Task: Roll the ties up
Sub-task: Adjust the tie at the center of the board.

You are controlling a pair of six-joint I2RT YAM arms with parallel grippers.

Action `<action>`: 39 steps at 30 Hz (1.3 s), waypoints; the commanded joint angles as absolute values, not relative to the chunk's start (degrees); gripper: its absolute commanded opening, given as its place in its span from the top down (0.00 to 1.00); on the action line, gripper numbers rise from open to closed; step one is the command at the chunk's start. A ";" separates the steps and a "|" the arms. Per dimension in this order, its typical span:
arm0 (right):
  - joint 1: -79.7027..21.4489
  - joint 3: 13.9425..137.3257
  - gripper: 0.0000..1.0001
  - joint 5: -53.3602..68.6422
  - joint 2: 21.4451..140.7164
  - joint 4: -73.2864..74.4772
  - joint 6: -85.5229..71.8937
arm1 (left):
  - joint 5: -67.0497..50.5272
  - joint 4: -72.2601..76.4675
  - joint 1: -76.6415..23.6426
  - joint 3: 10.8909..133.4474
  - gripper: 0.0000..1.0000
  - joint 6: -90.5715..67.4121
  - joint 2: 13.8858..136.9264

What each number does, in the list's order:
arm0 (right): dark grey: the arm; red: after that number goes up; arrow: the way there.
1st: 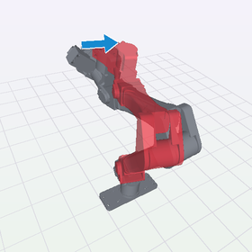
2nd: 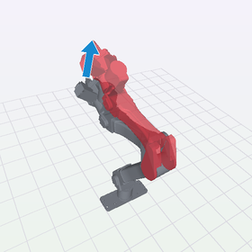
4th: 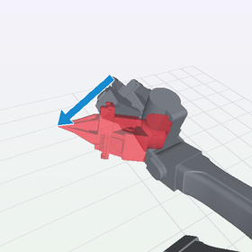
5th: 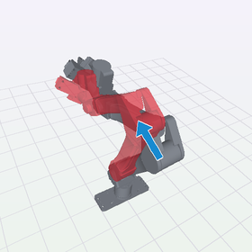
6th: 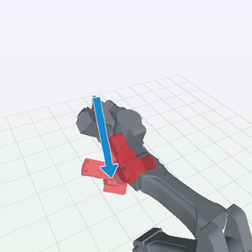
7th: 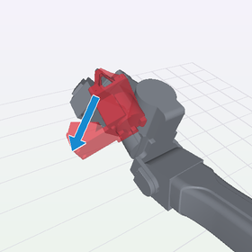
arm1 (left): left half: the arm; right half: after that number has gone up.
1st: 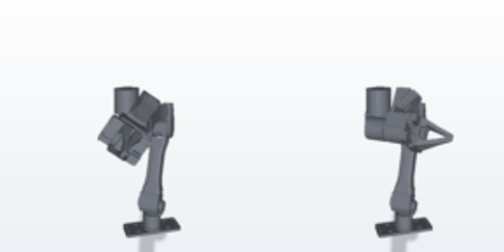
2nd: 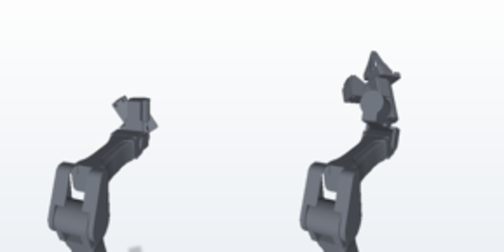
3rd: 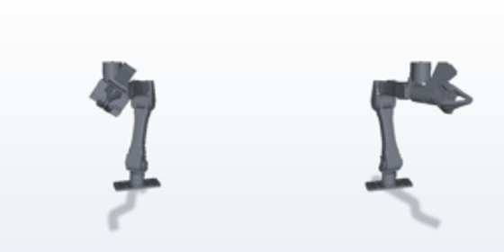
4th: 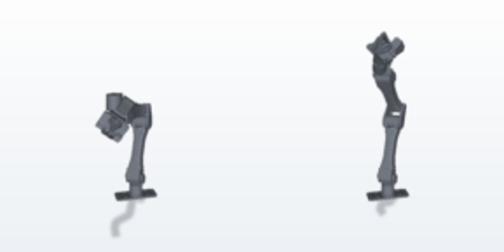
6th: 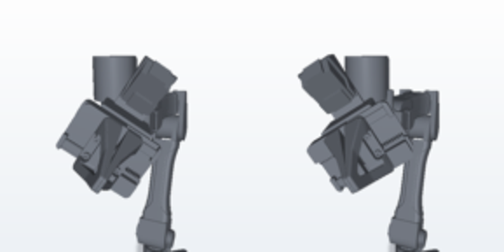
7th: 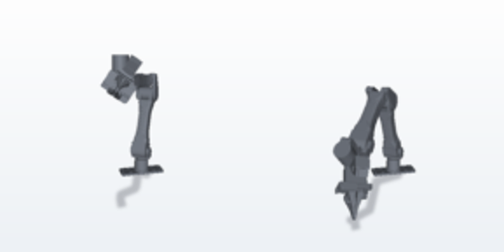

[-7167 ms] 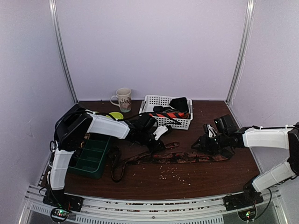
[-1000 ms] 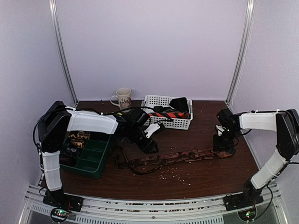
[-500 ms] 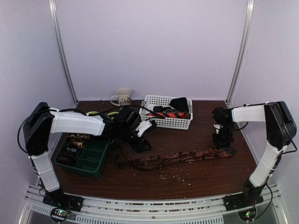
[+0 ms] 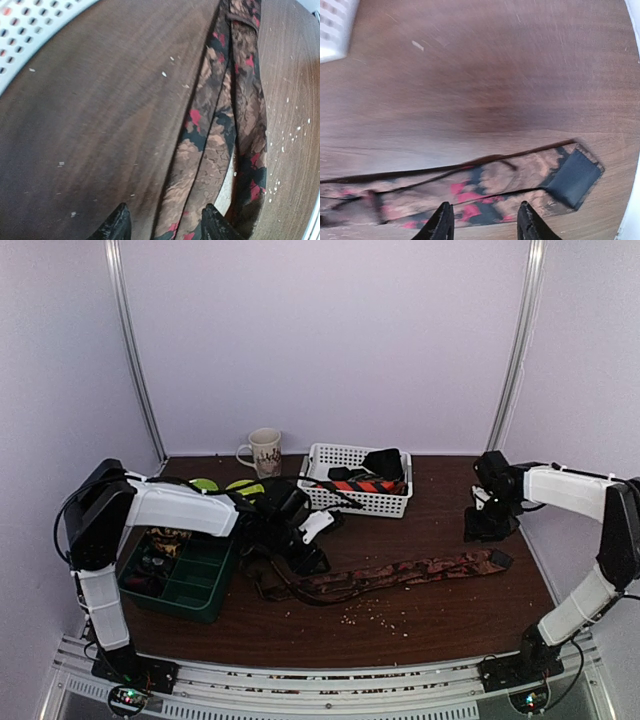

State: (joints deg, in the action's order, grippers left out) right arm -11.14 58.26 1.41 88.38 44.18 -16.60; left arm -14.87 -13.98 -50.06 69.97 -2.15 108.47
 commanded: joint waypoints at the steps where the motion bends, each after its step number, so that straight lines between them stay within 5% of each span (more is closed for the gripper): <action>1: -10.94 53.24 0.56 11.73 81.68 38.29 -22.97 | -17.04 -13.32 -51.35 71.93 0.50 -0.83 111.34; 8: -16.80 45.72 0.54 28.80 76.58 24.00 -31.14 | -18.86 -15.61 -52.57 66.96 0.51 6.15 104.62; 14: -18.51 46.11 0.56 29.81 80.21 21.37 -31.97 | -14.22 -11.19 -57.00 57.61 0.50 17.94 95.53; 27: -18.57 43.69 0.62 24.74 89.42 21.34 -29.23 | -7.89 -12.19 -61.35 64.34 0.53 27.49 106.81; 35: -17.80 43.98 0.63 23.21 90.55 23.27 -27.29 | 10.98 -3.50 -62.14 62.81 1.00 26.31 104.47; 39: -17.21 43.99 0.64 22.95 90.94 23.72 -26.68 | 17.99 0.98 -62.13 62.14 1.00 26.98 103.57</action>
State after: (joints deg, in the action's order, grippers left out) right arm -17.93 44.23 25.56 89.52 21.67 -28.25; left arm 8.14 -7.14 -62.24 62.65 26.30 106.34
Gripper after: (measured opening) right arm 0.367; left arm 0.016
